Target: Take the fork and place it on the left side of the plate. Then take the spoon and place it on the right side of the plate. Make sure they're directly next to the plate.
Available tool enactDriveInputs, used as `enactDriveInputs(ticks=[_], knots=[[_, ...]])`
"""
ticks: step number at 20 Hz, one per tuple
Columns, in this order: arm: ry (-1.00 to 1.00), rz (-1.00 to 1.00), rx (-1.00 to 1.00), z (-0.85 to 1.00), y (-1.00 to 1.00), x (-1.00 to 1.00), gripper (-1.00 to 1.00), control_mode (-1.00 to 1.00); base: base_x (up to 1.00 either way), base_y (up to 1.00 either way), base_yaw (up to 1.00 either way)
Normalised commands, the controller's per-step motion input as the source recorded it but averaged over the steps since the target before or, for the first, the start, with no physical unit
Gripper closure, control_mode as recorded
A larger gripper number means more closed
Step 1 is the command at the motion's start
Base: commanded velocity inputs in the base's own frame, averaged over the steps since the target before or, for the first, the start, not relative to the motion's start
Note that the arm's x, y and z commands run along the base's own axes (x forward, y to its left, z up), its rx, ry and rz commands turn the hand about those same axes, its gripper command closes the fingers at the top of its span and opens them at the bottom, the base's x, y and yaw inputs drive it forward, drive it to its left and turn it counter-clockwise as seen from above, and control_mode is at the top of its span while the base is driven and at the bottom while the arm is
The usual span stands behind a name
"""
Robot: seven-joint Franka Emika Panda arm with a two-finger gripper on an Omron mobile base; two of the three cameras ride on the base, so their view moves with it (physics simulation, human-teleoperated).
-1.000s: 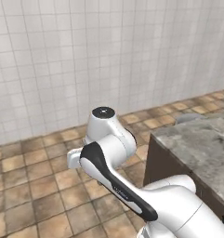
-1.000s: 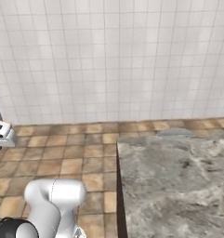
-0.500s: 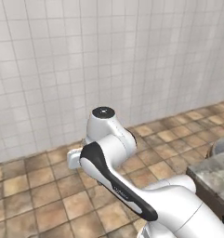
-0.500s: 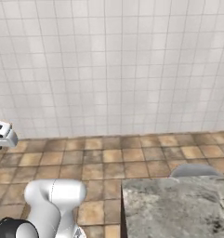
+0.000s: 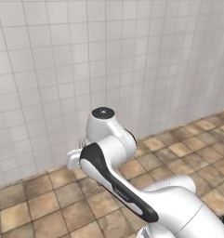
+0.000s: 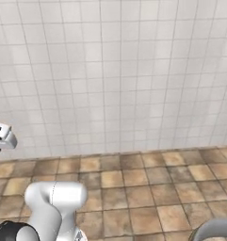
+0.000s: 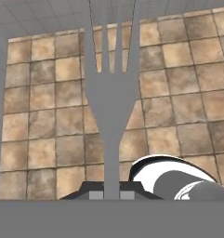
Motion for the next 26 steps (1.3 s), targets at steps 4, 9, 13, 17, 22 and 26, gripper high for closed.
enactDriveInputs(ticks=[4, 9, 13, 17, 22, 26], knots=[[0.00, 0.00, 0.00, 0.00, 0.00, 0.00, 1.00, 1.00, 0.76, 0.24, -0.30], [0.00, 0.00, 0.00, 0.00, 0.00, 0.00, 1.00, 1.00, 0.64, 0.19, -0.43], [0.00, 0.00, 0.00, 0.00, 0.00, 0.00, 1.00, 1.00, 0.53, 0.19, -0.54], [0.00, 0.00, 0.00, 0.00, 0.00, 0.00, 1.00, 1.00, 0.51, 0.18, -0.56], [0.00, 0.00, 0.00, 0.00, 0.00, 0.00, 1.00, 1.00, 0.54, 0.18, -0.52], [0.00, 0.00, 0.00, 0.00, 0.00, 0.00, 1.00, 1.00, 0.59, 0.17, -0.48]])
